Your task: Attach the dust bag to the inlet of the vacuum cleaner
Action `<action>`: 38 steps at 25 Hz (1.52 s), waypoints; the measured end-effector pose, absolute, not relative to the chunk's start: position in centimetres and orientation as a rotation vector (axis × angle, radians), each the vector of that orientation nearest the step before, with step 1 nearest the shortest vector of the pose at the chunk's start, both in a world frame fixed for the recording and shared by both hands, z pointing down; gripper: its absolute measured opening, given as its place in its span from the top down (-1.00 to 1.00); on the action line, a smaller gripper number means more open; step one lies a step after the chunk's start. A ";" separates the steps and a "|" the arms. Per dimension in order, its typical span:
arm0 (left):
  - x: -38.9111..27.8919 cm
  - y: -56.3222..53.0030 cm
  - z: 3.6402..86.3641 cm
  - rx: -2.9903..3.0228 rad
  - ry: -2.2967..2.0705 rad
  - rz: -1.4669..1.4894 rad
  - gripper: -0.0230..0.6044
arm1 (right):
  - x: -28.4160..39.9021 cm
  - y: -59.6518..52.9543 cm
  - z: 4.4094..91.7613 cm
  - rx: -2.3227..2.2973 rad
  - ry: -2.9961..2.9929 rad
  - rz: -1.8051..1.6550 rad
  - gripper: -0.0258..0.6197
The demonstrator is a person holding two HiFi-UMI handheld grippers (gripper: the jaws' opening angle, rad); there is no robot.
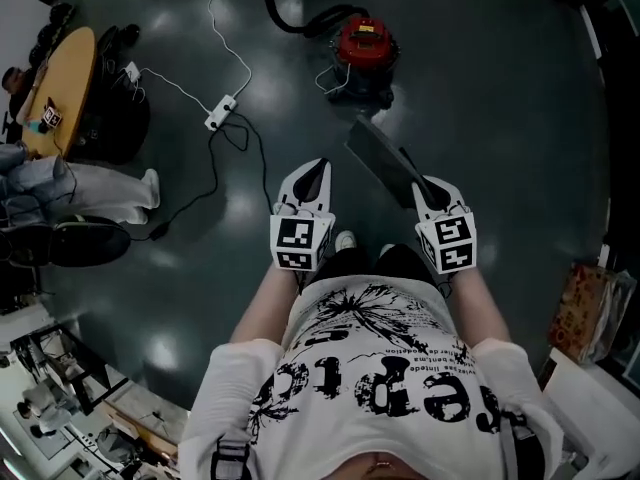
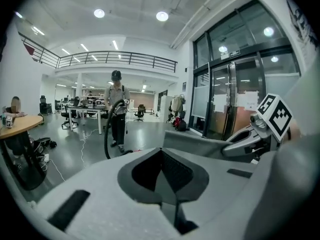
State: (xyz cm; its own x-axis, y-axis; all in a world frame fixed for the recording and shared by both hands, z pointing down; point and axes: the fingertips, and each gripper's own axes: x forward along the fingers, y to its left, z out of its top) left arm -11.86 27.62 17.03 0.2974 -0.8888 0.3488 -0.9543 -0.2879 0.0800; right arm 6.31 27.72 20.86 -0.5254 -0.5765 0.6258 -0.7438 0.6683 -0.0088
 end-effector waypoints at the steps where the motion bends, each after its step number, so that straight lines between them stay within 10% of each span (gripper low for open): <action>1: -12.3 26.8 17.4 2.285 -1.674 0.335 0.92 | 5.9 26.7 20.9 1.019 -2.284 0.373 0.85; 38: -17.5 -18.0 31.7 2.419 -1.223 0.590 0.92 | -2.1 -9.2 36.3 0.796 -2.200 0.570 0.85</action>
